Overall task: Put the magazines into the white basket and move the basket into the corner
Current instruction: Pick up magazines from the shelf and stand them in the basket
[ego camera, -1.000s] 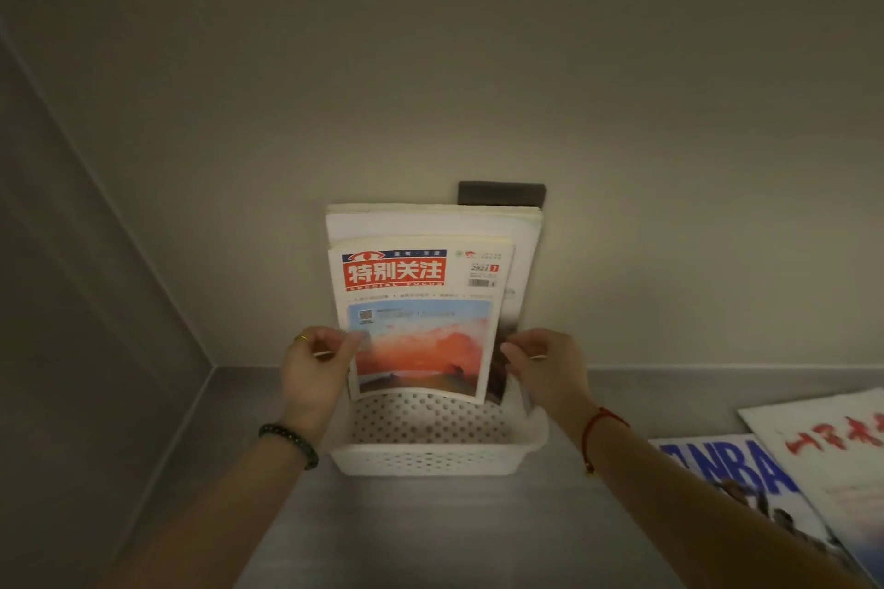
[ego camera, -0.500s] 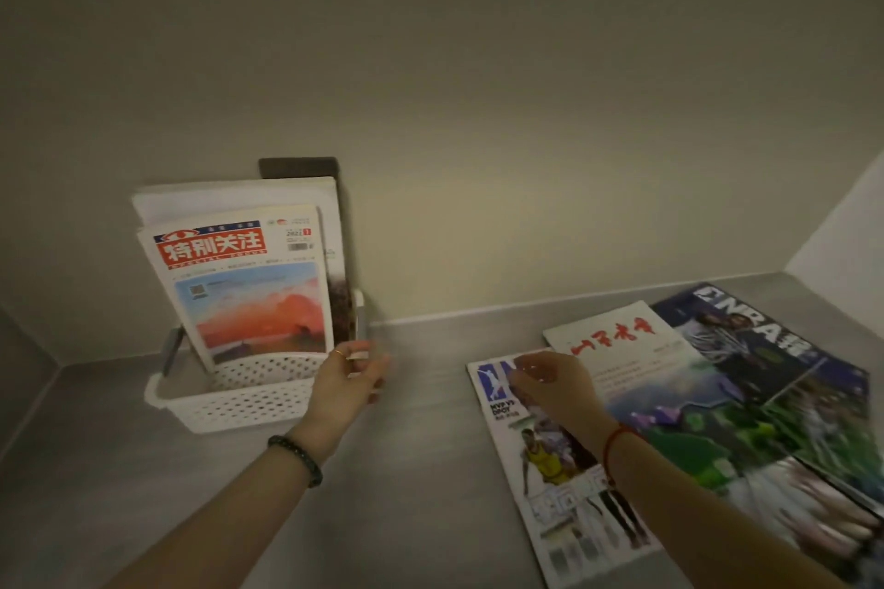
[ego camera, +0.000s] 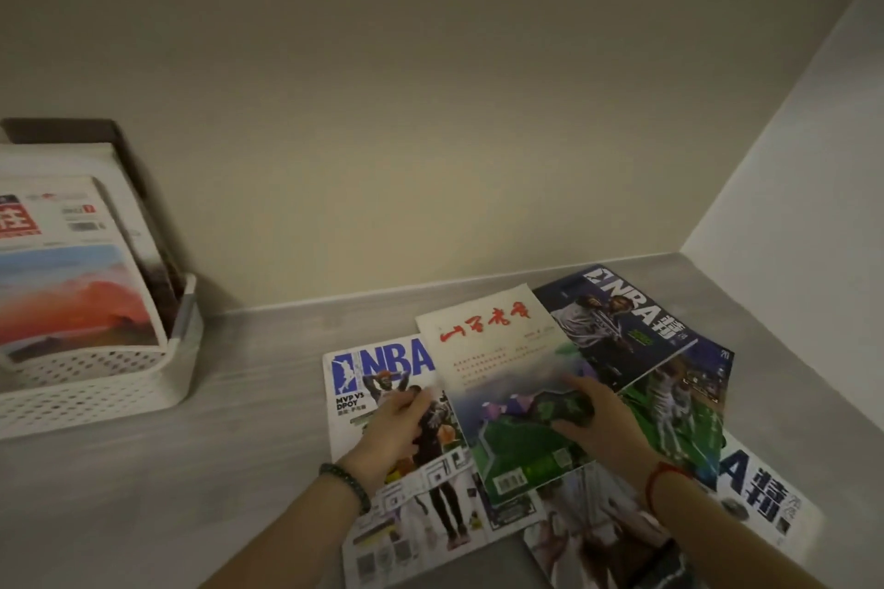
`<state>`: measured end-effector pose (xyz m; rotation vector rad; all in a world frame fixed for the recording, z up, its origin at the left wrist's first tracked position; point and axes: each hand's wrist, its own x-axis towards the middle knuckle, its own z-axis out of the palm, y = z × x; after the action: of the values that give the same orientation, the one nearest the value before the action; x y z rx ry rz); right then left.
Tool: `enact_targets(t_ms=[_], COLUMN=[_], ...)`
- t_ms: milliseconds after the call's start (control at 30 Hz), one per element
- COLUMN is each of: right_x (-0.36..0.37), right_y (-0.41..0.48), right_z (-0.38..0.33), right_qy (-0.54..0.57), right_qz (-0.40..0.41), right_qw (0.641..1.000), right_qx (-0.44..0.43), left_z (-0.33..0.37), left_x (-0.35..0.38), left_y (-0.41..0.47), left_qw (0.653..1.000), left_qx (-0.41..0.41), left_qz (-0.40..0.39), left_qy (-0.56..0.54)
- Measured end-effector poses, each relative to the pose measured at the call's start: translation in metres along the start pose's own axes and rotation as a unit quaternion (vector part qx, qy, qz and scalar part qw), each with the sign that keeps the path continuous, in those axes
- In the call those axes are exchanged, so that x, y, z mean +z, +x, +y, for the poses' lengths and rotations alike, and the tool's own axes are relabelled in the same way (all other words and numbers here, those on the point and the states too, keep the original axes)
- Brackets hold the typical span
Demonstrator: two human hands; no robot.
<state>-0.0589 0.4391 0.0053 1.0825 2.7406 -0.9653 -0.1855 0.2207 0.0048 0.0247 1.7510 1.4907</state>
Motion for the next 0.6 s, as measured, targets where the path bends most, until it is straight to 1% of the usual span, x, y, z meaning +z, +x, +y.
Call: enact_targets(t_ms=[67, 133, 200, 267, 400, 533, 600], right_x=[0.004, 0.009, 0.01, 0.007, 0.002, 0.004, 0.0], right_y=[0.003, 0.006, 0.011, 0.018, 0.033, 0.039, 0.041], right_z=[0.017, 0.025, 0.029, 0.031, 0.03, 0.034, 0.036], right_qy=[-0.079, -0.108, -0.086, -0.078, -0.146, -0.11, -0.117], right_qz=[-0.026, -0.033, -0.035, -0.039, -0.024, -0.045, -0.037], right_qw=[0.996, 0.994, 0.996, 0.996, 0.989, 0.993, 0.992], right_qx=[-0.012, -0.014, -0.002, 0.013, 0.02, 0.012, 0.008], left_z=[-0.004, -0.005, -0.004, -0.002, -0.004, -0.006, -0.004], left_x=[0.016, 0.027, 0.035, 0.038, 0.042, 0.049, 0.049], left_y=[0.007, 0.012, 0.019, 0.023, 0.035, 0.04, 0.038], left_qw=[1.0, 1.0, 0.998, 0.997, 0.995, 0.995, 0.994], left_qx=[-0.003, 0.006, 0.01, 0.006, -0.019, 0.03, 0.047], left_qz=[0.005, 0.005, -0.005, -0.003, -0.004, 0.032, 0.04], left_qy=[-0.003, -0.03, -0.065, -0.077, -0.093, -0.089, -0.088])
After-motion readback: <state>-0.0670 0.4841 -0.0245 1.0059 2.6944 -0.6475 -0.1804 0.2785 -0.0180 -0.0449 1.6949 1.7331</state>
